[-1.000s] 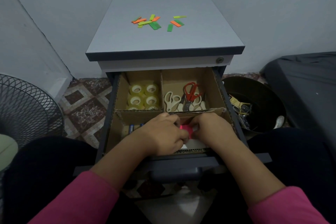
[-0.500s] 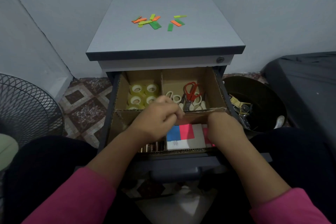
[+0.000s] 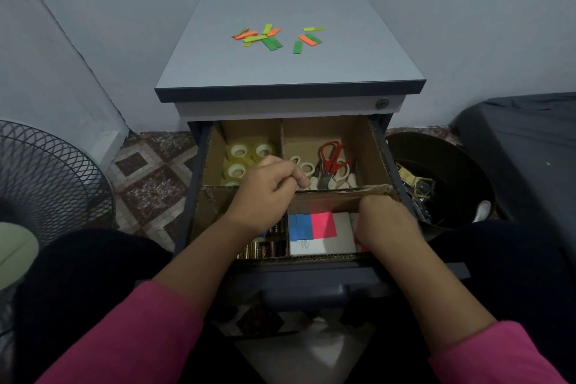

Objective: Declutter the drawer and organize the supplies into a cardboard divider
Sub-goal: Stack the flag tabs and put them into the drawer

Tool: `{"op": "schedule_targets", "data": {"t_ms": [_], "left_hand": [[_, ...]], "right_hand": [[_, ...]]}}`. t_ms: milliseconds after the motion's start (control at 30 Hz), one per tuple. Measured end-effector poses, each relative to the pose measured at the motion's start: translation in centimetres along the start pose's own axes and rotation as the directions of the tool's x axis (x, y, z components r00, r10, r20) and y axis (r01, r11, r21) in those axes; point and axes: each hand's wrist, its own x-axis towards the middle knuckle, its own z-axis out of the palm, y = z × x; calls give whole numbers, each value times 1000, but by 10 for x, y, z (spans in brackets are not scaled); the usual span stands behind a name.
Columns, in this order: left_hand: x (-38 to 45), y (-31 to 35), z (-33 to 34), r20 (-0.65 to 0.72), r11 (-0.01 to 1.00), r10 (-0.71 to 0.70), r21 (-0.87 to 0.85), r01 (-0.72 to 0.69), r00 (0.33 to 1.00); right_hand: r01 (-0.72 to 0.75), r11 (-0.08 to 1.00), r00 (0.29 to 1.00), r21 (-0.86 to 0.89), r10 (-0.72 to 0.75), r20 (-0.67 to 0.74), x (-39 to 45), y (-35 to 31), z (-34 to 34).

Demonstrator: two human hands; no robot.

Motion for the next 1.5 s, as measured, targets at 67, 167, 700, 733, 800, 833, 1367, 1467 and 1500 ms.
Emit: {"op": "schedule_targets", "data": {"t_ms": [67,167,700,733,800,833,1367,1467,1500], "left_hand": [[0,-1,0,11,1000,5,2,-5,1000],[1,-3,0,19,1000,6,6,-6,1000],[3,-6,1,50,1000,-3,26,1,999],[3,-7,1,50,1000,-5,22,4,999],[3,-6,1,55,1000,-15,15,14,998],[3,-6,1,57,1000,-17,14,16,998],[2,-5,1,95,998,-8,67,1,995],[2,-4,1,101,997,-3,76,-4,995],[2,-5,2,103,997,-4,76,-3,995]], "right_hand": [[4,1000,1000,2,-4,14,0,-1,0],[7,1000,1000,15,-8,13,1,-1,0],[-1,999,1000,47,1,9,4,-1,3],[3,999,1000,46,-3,8,3,0,2],[2,999,1000,47,-2,7,1,1,0],[1,998,1000,56,-1,1,2,2,-1],[-157,890,911,428,-36,410,27,-43,6],[-30,948,964,318,-56,258,27,-41,11],[19,961,978,277,-76,194,23,-38,11]]}}
